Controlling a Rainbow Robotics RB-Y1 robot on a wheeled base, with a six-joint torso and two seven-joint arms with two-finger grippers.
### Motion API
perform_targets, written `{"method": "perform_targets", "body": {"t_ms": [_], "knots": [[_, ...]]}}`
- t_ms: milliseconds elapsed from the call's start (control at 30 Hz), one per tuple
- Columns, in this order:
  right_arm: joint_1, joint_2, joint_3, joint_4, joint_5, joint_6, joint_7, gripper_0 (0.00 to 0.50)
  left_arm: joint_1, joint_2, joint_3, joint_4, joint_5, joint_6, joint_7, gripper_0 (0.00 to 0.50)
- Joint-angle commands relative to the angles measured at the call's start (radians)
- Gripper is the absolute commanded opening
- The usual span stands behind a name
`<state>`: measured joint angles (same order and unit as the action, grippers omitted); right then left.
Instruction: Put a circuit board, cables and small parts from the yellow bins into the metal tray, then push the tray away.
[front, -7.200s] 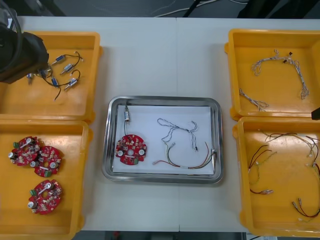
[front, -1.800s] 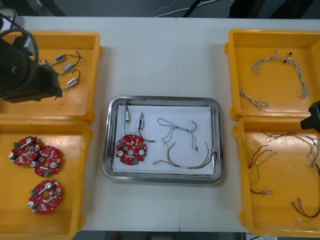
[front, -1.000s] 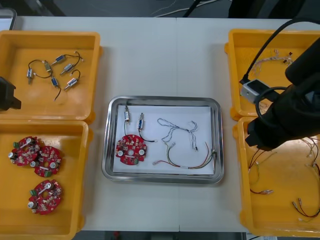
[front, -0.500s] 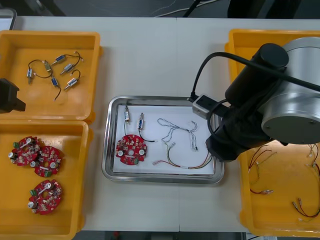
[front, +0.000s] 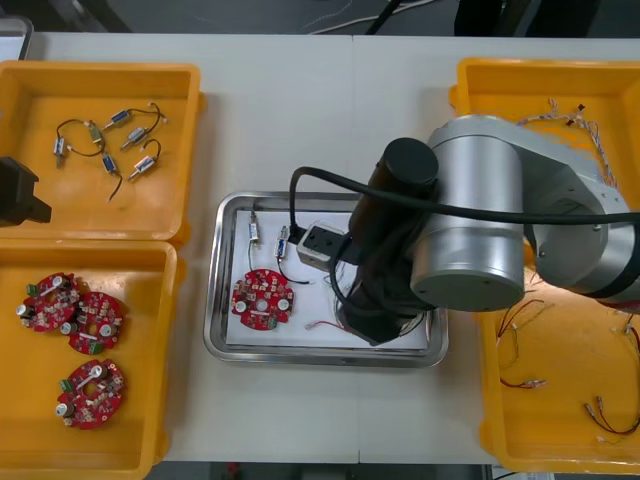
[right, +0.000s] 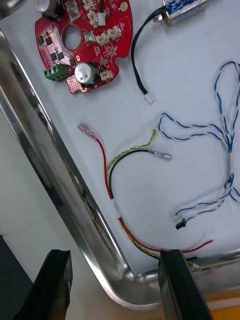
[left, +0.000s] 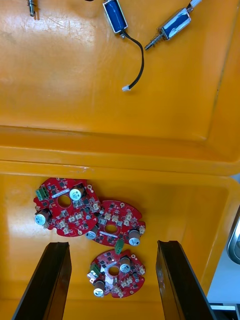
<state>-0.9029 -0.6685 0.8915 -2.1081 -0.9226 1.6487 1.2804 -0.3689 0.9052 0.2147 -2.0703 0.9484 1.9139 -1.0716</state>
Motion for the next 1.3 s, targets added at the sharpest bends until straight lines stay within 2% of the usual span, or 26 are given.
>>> {"method": "perform_targets", "body": {"t_ms": [33,267,500,800,1300], "knots": [[-0.071,0.043,0.084,0.025,0.041,-0.049,0.050,0.500,0.018,0.026,0.037,-0.034,-0.010,0.006,-0.068,0.500],[-0.082,0.063,0.176,0.037,0.107,-0.107,0.080,0.500,0.018,0.028,0.037,-0.034,-0.014,0.006,-0.071,0.500],[-0.082,0.102,0.254,0.034,0.211,-0.109,0.105,0.500,0.018,0.028,0.037,-0.036,-0.013,0.006,-0.071,0.500],[-0.083,0.144,0.339,0.034,0.307,-0.110,0.116,0.500,0.018,0.028,0.037,-0.034,-0.014,0.006,-0.071,0.500],[-0.082,0.156,0.437,0.048,0.376,-0.141,0.117,0.500,0.018,0.028,0.037,-0.034,-0.014,0.006,-0.071,0.500]]}}
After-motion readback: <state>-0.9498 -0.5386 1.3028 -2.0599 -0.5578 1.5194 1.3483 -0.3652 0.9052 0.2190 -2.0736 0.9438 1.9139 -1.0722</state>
